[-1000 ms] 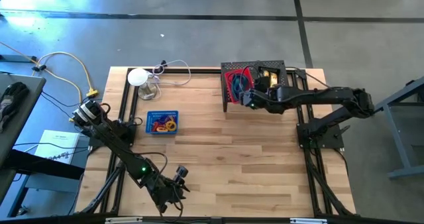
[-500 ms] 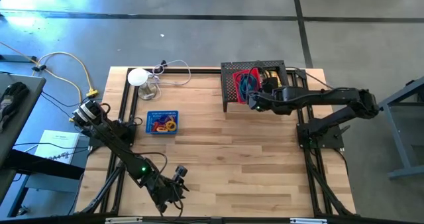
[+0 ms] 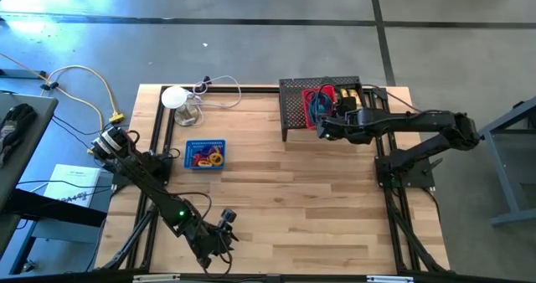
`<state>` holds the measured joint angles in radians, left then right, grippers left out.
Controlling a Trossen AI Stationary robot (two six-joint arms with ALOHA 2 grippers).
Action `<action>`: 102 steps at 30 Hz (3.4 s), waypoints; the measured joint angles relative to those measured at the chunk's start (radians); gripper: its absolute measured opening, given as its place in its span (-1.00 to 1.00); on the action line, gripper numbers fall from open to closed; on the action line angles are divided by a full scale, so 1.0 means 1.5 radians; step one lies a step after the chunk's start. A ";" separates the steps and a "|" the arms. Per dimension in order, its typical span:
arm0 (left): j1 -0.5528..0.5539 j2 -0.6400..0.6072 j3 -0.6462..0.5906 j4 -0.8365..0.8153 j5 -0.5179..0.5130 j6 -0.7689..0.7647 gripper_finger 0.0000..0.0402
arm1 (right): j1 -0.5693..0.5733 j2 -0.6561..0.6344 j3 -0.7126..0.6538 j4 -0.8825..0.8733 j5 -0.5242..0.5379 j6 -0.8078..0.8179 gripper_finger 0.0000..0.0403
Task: Pick & Place Office Desk Supplies
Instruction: Put the red bin filled with rubber bands on the shelf, then put the blue bin filled with spring keychains on the shelf
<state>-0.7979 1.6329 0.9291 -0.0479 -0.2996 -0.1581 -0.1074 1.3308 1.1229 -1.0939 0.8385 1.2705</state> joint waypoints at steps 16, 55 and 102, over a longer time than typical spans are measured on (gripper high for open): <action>0.000 0.000 0.000 0.000 0.001 0.000 -0.34 | 0.002 0.000 0.000 0.008 -0.002 -0.009 -0.98; 0.004 -0.182 0.005 -0.228 -0.070 -0.245 -0.34 | 0.308 -0.062 0.001 0.469 0.072 -0.664 -0.05; 0.336 -0.289 -0.210 -0.458 -0.027 -0.216 -0.38 | 0.507 0.223 0.000 0.698 -0.159 -0.693 -0.05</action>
<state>-0.2944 1.1999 0.6147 -0.7354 -0.3400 -0.4824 0.6533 1.6646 1.1229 -0.0469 0.6002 0.2314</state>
